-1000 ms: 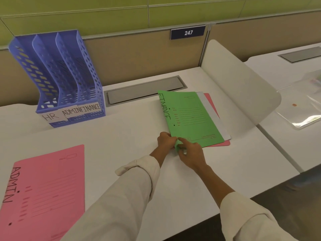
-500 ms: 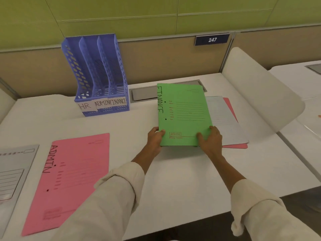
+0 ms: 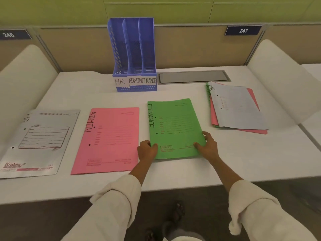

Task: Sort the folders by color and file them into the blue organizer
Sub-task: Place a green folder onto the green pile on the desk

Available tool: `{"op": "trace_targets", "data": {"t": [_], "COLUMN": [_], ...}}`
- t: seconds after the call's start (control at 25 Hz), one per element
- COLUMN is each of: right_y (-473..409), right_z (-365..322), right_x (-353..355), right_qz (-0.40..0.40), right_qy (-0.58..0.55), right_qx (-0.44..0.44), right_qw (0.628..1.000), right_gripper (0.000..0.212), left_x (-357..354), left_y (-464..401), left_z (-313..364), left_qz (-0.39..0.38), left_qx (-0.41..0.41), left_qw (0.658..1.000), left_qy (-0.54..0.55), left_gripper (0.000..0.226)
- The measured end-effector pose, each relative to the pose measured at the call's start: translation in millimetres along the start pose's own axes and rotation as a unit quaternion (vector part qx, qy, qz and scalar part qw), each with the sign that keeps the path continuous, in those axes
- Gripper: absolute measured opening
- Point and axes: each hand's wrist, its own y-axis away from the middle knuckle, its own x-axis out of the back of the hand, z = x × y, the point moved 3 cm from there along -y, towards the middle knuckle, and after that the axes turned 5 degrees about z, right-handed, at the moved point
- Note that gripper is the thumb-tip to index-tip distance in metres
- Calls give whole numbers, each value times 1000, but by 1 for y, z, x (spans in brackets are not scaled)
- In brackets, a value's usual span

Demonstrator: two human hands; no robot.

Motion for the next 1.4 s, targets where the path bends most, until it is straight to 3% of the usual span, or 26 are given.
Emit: {"op": "trace_targets", "data": {"t": [0.4, 0.56, 0.72, 0.96, 1.12, 1.28, 1.4], "right_y": [33, 47, 55, 35, -1, -51, -90], "right_z": [0, 2, 10, 12, 17, 34, 41], "right_x": [-20, -25, -33, -7, 22, 52, 62], "right_qz": [24, 3, -24, 9, 50, 87, 95], "right_qy": [177, 298, 357, 304, 268, 237, 242], "right_qx": [-55, 35, 114, 111, 110, 92, 97], "right_qw": [982, 954, 927, 946, 956, 963, 961], "right_gripper": [56, 57, 63, 62, 60, 63, 72], "left_x": [2, -2, -9, -39, -81, -155, -211], "left_y": [32, 43, 51, 45, 44, 40, 31], "left_z": [-12, -17, -9, 37, 77, 125, 166], "left_qz": [27, 39, 68, 23, -22, -98, -147], "left_qx": [-130, -195, -246, -283, -310, -302, -270], "left_qw": [969, 948, 908, 913, 928, 931, 936], "left_qy": [-210, -250, -332, -291, -205, -177, -170], "left_gripper": [27, 42, 42, 47, 34, 22, 31]}}
